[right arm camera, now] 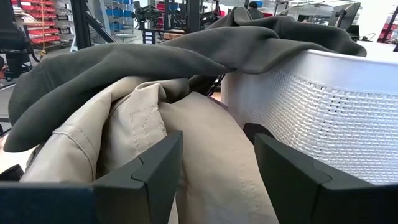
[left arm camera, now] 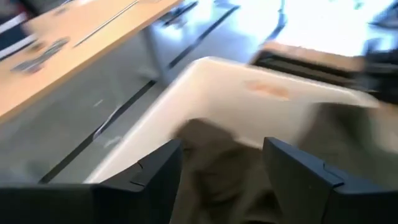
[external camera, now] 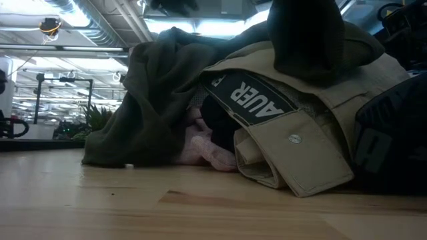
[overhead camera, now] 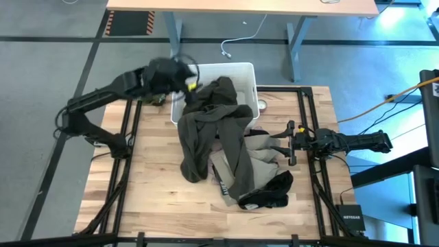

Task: Sort clothes
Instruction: Put the black jacket into the white bin

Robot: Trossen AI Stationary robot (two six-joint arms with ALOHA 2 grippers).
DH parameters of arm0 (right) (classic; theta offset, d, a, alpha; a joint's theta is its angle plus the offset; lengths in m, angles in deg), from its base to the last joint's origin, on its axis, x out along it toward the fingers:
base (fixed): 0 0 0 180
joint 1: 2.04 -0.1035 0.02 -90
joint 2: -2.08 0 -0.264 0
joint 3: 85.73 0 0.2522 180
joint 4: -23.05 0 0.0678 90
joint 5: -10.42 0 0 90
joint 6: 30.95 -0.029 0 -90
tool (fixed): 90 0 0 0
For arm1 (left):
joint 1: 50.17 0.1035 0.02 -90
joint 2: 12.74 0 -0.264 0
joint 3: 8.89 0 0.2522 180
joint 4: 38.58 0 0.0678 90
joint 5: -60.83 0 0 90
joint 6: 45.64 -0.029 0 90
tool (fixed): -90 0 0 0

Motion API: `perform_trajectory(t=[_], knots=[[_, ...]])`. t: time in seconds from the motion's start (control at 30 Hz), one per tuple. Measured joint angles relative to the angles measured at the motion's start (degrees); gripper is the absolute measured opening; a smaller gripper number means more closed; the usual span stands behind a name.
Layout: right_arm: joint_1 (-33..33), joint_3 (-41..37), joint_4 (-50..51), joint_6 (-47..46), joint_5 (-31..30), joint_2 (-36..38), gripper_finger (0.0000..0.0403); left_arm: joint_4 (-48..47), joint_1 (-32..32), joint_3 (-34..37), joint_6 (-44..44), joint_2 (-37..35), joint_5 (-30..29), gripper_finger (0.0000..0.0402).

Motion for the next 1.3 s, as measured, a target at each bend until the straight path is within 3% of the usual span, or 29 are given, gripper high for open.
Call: perform_trajectory(t=[0.1, 0.23, 0.4, 0.53, 0.8, 0.97, 1.17, 1.3], knots=[[0.0, 0.0, 0.0, 0.0, 0.0, 0.0, 0.0218, 5.8, -6.6, 5.5, -0.9, -3.5, -0.5, 0.0211], [0.0, 0.0, 0.0, 0.0, 0.0, 0.0, 0.0218, 15.2, -13.9, 14.5, -3.9, -7.1, -6.0, 0.021], [0.0, 0.0, 0.0, 0.0, 0.0, 0.0, 0.0218, 23.4, -18.5, 23.7, -2.4, -11.1, -8.1, 0.0209], [0.0, 0.0, 0.0, 0.0, 0.0, 0.0, 0.0218, 23.0, -21.0, 27.9, 2.0, -11.8, -7.9, 0.0209], [0.0, 0.0, -1.7, -1.0, -1.4, 0.0, 0.0218, 23.1, -25.0, 29.5, 6.1, -12.9, -8.2, 0.0209], [0.0, 0.0, -4.6, -14.0, 2.7, 0.0, 0.0218, 22.2, -28.9, 29.4, 7.1, -15.1, -14.5, 0.0209], [0.0, 0.0, -23.1, -19.2, 8.6, -0.6, 0.0218, 24.5, -31.8, 29.4, 5.0, -16.2, -20.4, 0.0209], [0.0, 1.2, -31.8, -21.5, 7.3, -4.9, 0.0218, 25.7, -32.0, 29.4, 4.9, -15.9, -21.0, 0.0209]])
